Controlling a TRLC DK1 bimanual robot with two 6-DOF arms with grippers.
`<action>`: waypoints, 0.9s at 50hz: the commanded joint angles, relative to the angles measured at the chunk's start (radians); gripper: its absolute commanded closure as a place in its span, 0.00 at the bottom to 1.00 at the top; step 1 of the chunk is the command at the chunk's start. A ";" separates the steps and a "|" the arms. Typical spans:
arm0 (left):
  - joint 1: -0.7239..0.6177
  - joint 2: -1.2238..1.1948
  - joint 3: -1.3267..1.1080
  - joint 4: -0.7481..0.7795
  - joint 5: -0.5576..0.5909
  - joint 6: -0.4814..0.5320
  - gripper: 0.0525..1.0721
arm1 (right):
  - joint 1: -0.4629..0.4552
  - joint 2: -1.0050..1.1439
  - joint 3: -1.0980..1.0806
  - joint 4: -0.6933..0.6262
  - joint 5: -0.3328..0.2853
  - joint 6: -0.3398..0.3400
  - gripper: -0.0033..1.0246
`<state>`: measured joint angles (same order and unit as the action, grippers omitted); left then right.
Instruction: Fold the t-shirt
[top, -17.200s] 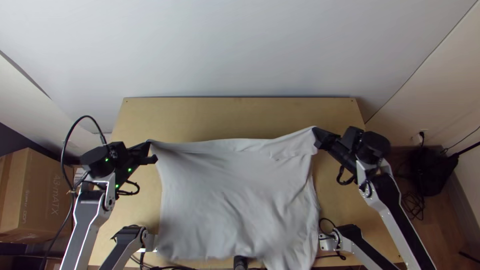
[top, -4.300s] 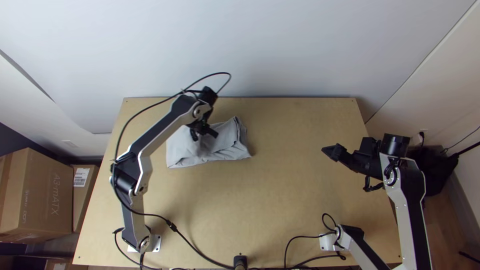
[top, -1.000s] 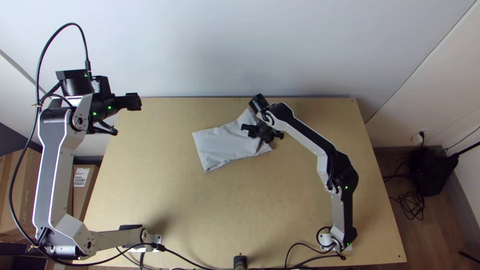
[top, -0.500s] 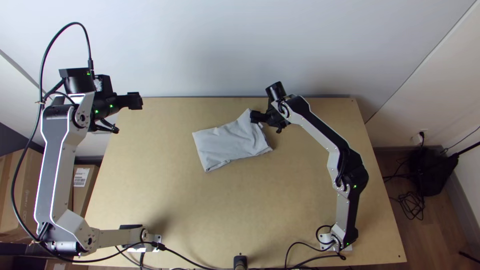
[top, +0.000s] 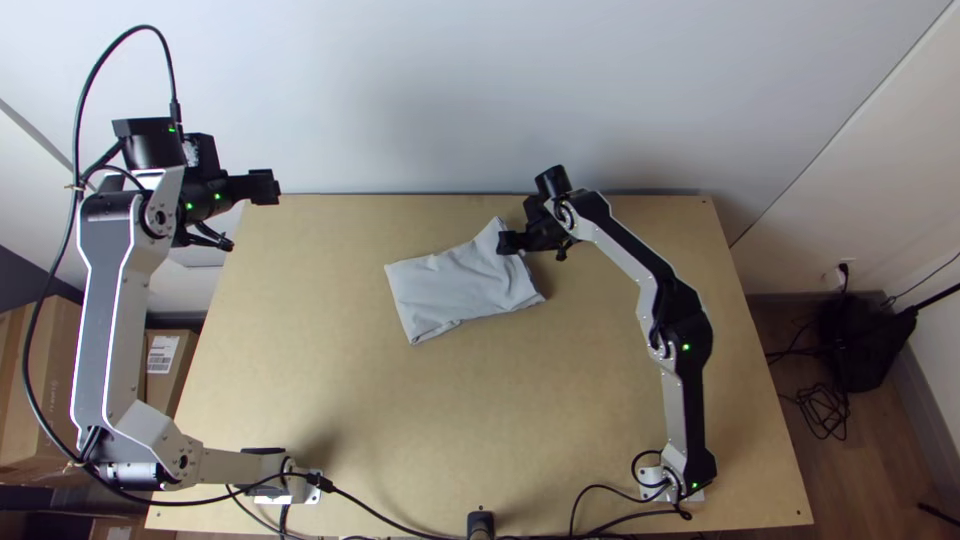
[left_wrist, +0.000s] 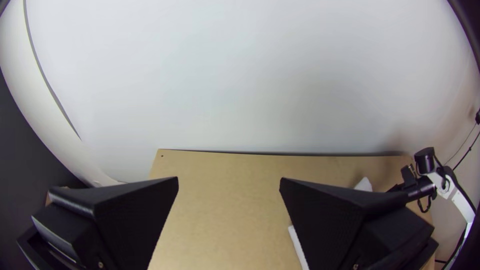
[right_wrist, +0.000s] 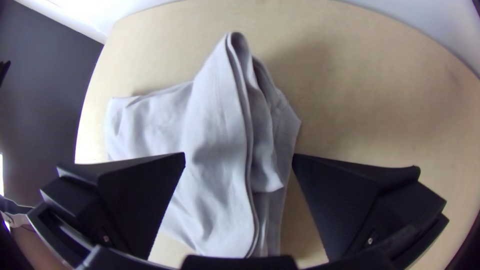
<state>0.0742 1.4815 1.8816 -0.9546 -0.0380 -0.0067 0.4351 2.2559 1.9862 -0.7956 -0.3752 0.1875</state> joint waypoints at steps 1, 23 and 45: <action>0.007 0.025 0.056 -0.013 -0.010 0.013 0.04 | -0.010 0.083 0.051 -0.014 -0.036 -0.014 0.04; -0.007 0.060 0.085 -0.023 -0.028 0.004 0.04 | -0.130 0.310 0.238 -0.301 -0.522 0.124 0.77; -0.017 0.068 0.091 -0.019 -0.028 -0.001 0.04 | -0.371 0.209 0.155 -0.287 -0.516 0.023 0.97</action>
<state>0.0605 1.5421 1.9415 -0.9703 -0.0639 -0.0067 0.1379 2.5164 2.1609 -1.0828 -0.9058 0.2340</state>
